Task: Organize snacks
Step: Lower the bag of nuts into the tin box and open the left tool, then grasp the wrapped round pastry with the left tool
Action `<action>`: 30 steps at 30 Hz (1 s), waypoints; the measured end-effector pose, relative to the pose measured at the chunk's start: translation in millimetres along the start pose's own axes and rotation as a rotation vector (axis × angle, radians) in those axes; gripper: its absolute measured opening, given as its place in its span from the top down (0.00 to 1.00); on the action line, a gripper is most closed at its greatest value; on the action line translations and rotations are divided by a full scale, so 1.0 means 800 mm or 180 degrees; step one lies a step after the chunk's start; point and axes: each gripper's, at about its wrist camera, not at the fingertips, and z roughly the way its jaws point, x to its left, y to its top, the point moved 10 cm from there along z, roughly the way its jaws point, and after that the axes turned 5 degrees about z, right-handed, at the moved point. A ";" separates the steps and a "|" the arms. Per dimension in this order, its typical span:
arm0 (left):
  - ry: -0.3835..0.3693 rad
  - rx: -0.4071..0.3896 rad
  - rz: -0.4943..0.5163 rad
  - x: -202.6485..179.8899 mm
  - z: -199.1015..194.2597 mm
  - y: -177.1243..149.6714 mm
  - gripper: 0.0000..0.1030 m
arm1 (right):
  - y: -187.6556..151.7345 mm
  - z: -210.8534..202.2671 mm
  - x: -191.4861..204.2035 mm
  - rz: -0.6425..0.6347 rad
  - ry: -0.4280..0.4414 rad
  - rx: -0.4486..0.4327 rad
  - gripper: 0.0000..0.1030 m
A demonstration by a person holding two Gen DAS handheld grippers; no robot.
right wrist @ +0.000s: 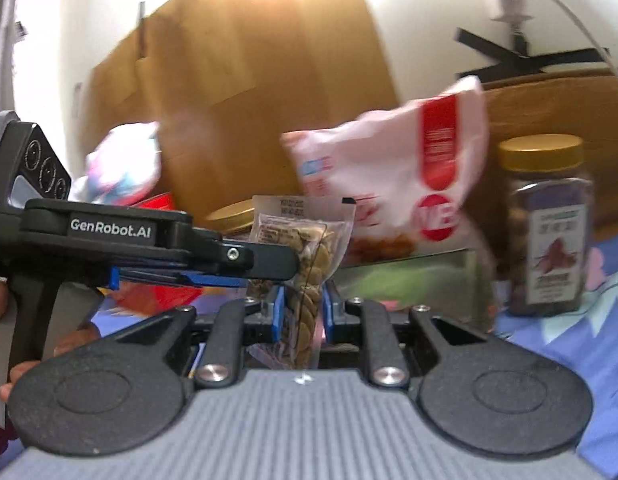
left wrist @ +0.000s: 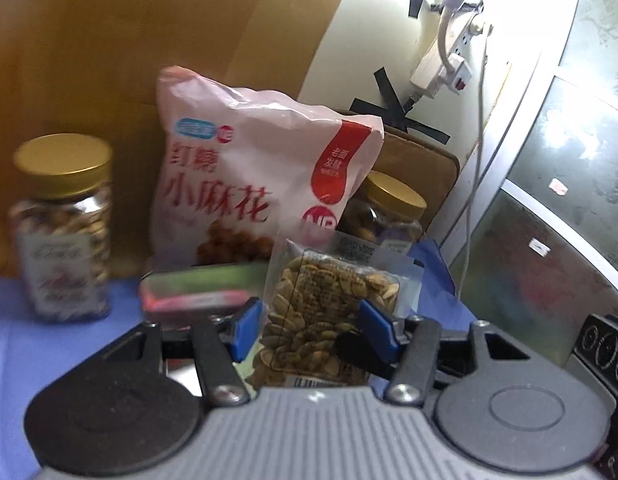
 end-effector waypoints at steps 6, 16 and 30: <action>-0.0055 0.0107 -0.0155 0.004 0.067 0.001 0.45 | 0.001 0.008 -0.040 -0.0095 -0.0304 -0.0056 0.75; 0.0039 0.0136 -0.0150 0.005 0.068 -0.008 0.30 | -0.002 0.002 -0.060 -0.0353 -0.0799 -0.0250 0.41; -0.0222 0.0104 -0.0001 -0.014 -0.081 -0.118 0.30 | -0.069 -0.042 -0.046 0.0572 -0.0113 0.0516 0.56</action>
